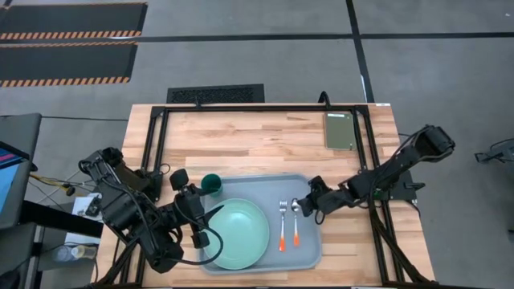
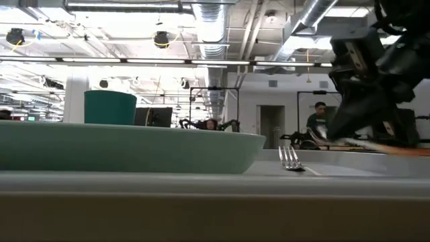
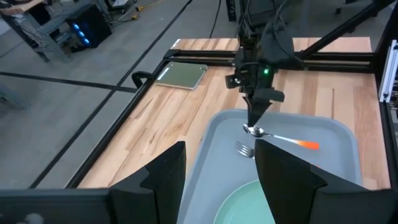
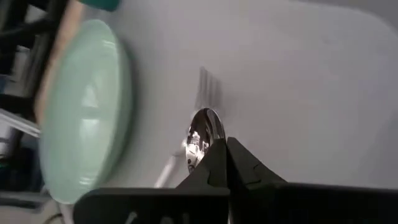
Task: Pick and place plate/cup/fork/spoon on tray
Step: Put the orange spoon to the right side of the blue plate on the blue serving tray
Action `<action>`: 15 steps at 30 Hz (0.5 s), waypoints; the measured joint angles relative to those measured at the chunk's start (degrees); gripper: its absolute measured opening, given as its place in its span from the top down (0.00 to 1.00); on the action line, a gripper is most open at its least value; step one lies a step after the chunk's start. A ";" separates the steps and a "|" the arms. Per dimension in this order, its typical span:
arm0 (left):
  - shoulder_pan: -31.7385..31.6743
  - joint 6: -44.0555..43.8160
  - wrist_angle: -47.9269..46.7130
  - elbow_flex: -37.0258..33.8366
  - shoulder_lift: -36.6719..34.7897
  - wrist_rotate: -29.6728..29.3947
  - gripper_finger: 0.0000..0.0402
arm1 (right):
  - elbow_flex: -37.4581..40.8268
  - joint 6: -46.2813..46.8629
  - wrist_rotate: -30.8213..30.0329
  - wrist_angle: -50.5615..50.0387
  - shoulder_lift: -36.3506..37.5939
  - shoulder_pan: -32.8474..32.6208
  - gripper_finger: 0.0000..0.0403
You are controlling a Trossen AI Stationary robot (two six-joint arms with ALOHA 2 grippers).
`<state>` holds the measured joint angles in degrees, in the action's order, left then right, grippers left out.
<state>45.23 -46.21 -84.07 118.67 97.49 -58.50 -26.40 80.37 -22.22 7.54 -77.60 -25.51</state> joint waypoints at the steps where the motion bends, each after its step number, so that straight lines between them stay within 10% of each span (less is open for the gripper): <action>1: 0.00 -0.02 0.02 0.00 0.00 -0.02 0.55 | 0.15 -0.04 0.05 -0.32 -0.37 -0.23 1.00; 15: 0.00 -0.12 0.00 0.00 0.00 -0.83 0.55 | 0.05 -0.86 2.76 3.58 -8.04 -0.38 0.99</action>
<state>45.23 -46.34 -84.07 118.67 97.49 -59.33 -26.35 79.51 -19.46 11.12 -85.64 -25.89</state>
